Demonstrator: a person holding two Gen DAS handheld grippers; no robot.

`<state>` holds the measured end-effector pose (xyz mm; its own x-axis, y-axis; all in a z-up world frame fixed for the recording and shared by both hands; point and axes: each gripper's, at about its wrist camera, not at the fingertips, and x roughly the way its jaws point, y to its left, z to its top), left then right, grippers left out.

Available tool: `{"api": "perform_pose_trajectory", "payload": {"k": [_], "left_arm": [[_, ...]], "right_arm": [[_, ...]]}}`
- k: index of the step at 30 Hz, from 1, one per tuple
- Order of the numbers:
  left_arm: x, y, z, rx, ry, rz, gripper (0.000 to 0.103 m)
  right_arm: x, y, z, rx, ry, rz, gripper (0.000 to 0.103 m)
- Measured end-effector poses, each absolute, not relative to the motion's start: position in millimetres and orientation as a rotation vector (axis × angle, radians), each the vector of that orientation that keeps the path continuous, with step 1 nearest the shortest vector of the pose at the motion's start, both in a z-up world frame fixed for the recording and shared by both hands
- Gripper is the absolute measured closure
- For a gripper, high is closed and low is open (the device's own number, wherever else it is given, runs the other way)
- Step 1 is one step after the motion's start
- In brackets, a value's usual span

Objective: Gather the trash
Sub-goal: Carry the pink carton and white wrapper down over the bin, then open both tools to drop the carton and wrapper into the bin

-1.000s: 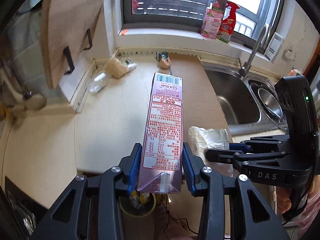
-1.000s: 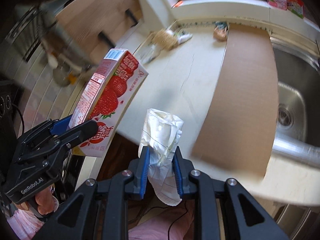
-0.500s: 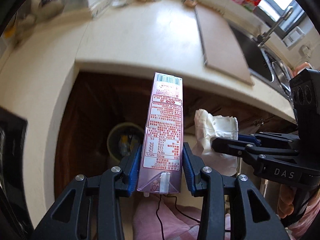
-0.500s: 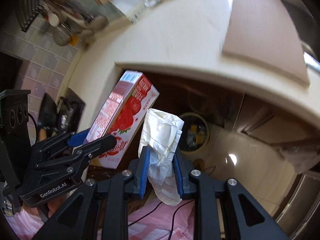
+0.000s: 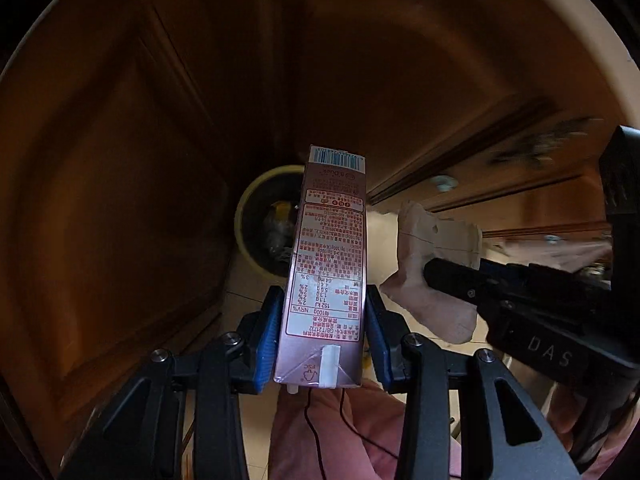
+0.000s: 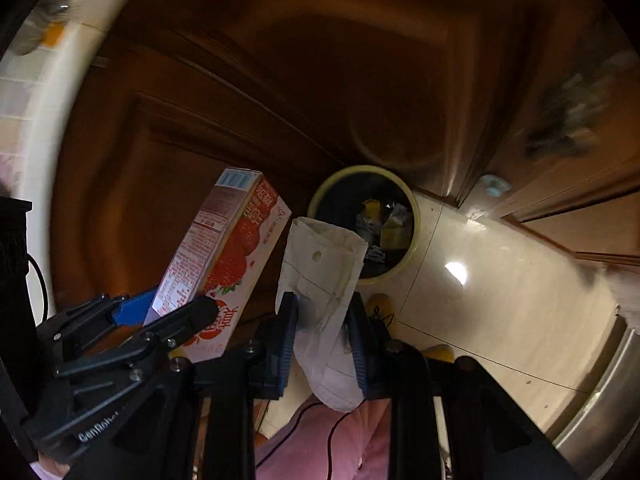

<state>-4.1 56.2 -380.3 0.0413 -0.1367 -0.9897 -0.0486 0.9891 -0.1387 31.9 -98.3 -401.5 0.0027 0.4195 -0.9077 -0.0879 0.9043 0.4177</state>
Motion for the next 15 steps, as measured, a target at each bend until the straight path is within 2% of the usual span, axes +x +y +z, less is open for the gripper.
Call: {"api": "perform_pose_trajectory", "payload": {"k": [7,8,9,10,11,13,15], "left_arm": [[13.8,77.9,-468.7,-0.126,1.576,-0.04,0.063],[15.3,78.0,-478.4,-0.123,1.586,-0.037,0.06],[17.5,81.1,-487.6,-0.121,1.593,-0.037,0.056],[20.4,81.3,-492.8,-0.117,1.594,-0.035,0.044],[20.9,83.2,-496.7,-0.104,1.587,-0.021,0.037],[21.5,85.0,-498.9,-0.09,1.565,-0.015,0.028],[22.7,86.5,-499.2,-0.069,1.558,-0.001,0.028]], "right_arm": [[57.0,-73.7,-499.3,0.31,1.559,0.366,0.074],[60.8,-71.3,-508.6,0.326,1.557,0.36,0.073],[61.8,-69.5,-514.4,0.335,1.556,0.354,0.067],[65.1,-68.7,-524.3,0.341,1.559,0.336,0.063],[67.3,-69.6,-530.4,0.347,1.56,0.315,0.057],[69.0,-72.8,-537.1,0.378,1.555,0.301,0.053],[68.7,-75.2,-541.0,0.383,1.561,0.284,0.053]]}}
